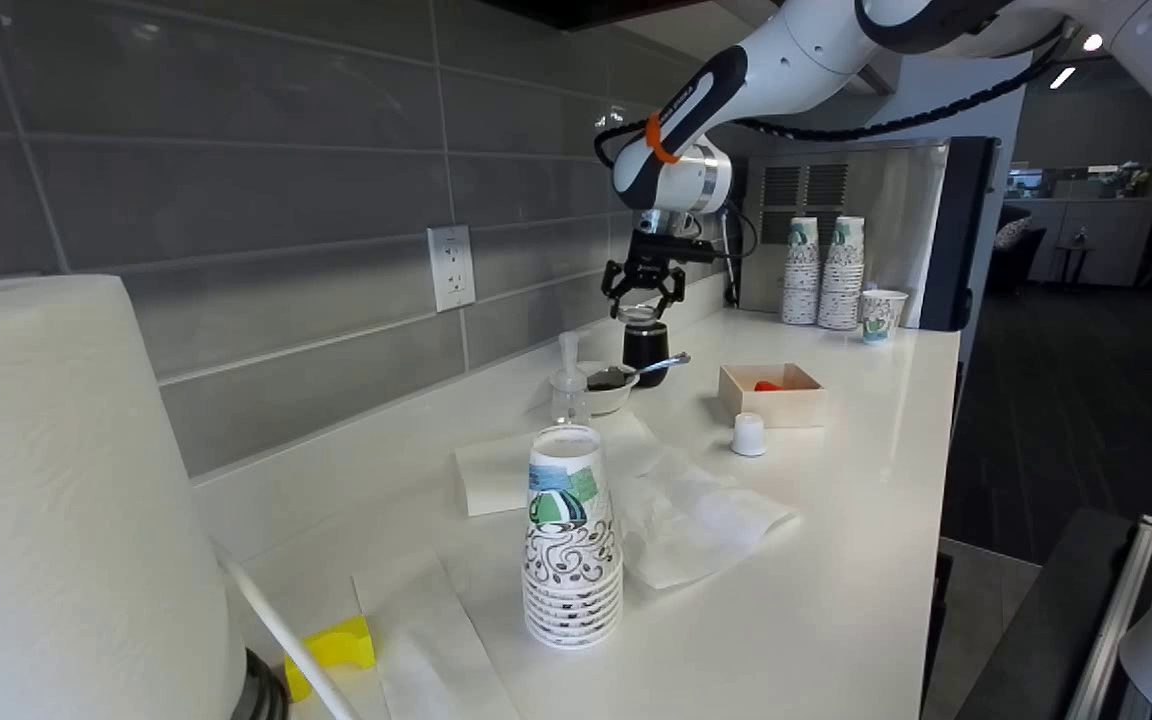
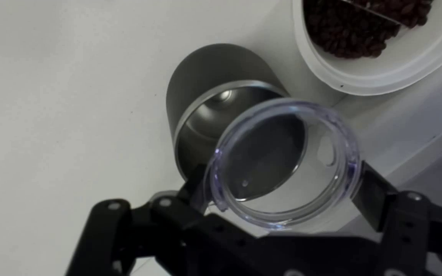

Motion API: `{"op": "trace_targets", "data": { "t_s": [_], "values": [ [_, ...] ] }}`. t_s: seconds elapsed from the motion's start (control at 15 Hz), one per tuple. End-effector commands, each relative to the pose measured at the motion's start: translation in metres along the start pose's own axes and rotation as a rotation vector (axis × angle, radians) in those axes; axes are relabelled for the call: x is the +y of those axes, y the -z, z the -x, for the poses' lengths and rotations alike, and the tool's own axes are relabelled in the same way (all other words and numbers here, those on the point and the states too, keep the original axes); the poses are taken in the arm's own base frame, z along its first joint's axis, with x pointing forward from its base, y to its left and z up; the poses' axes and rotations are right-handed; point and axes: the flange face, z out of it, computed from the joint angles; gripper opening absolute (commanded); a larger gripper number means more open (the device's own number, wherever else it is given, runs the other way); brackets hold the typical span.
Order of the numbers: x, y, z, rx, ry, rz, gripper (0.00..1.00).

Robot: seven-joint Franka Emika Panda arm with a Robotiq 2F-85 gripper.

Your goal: Place the lid onto the black cup

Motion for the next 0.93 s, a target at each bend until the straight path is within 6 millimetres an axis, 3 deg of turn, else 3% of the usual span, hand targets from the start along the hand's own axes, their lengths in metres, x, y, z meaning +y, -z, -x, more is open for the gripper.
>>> {"op": "trace_targets", "data": {
  "t_s": [0.0,0.8,0.87],
  "values": [
    [-0.002,0.002,-0.005,-0.016,-0.018,0.02,0.66],
    [0.0,0.003,-0.004,-0.024,-0.074,0.051,0.66],
    [0.02,-0.008,-0.002,-0.017,-0.071,0.03,0.66]
  ]
}}
